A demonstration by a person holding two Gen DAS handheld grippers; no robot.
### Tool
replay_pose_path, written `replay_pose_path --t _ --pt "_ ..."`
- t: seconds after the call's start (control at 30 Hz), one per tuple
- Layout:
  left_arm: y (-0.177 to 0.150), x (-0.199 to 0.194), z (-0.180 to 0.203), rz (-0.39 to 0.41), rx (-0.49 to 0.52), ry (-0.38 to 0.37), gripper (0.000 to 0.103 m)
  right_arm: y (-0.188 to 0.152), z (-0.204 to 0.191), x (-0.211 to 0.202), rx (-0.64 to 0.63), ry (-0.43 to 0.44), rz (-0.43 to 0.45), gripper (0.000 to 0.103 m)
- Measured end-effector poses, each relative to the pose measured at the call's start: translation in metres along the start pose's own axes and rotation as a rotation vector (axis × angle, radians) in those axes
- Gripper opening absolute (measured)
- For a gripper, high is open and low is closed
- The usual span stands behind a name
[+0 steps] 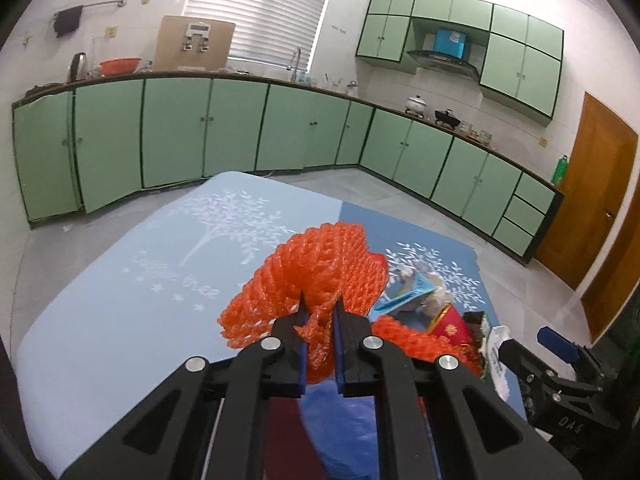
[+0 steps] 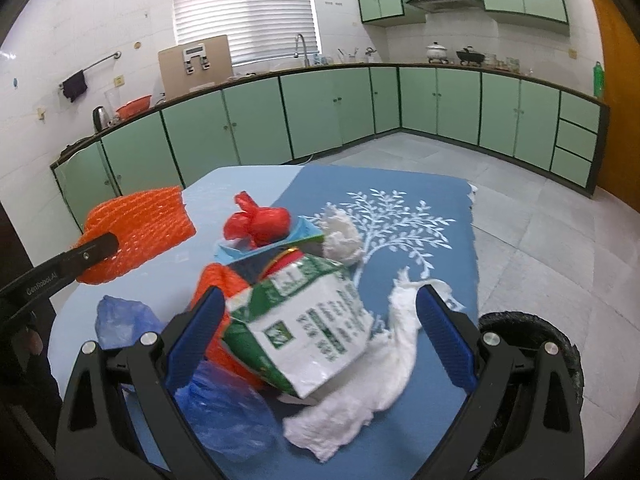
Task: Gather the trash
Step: 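Lift the orange foam net with the left tool while the right tool grasps the blue plastic bag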
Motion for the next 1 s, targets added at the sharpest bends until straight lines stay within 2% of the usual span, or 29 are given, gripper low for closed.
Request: replay_pose_path --t 0.07,0.4,0.67,1.0 --pt "0.000 -0.003 -0.005 0.005 0.004 0.012 0.010 0.003 -0.010 0.002 -0.015 0.024 -0.003 0.084" --pt "-0.004 -0.007 -0.032 -0.007 -0.010 0.051 0.010 0.005 -0.058 0.018 -0.074 0.104 -0.037 0.074" --pt "-0.011 -0.012 -0.048 -0.014 -0.025 0.076 0.010 -0.009 -0.083 0.006 -0.103 0.175 -0.065 0.072" --pt "-0.038 -0.026 -0.056 -0.044 -0.030 0.094 0.010 -0.035 -0.110 -0.005 -0.151 0.221 -0.095 0.072"
Point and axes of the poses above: each gripper's, at about its wrist camera, not at the fingertips, and x roughly the way its jaws point, z to its right, y to its top, the point moved 7 cm from there along x, roughly the way its jaws point
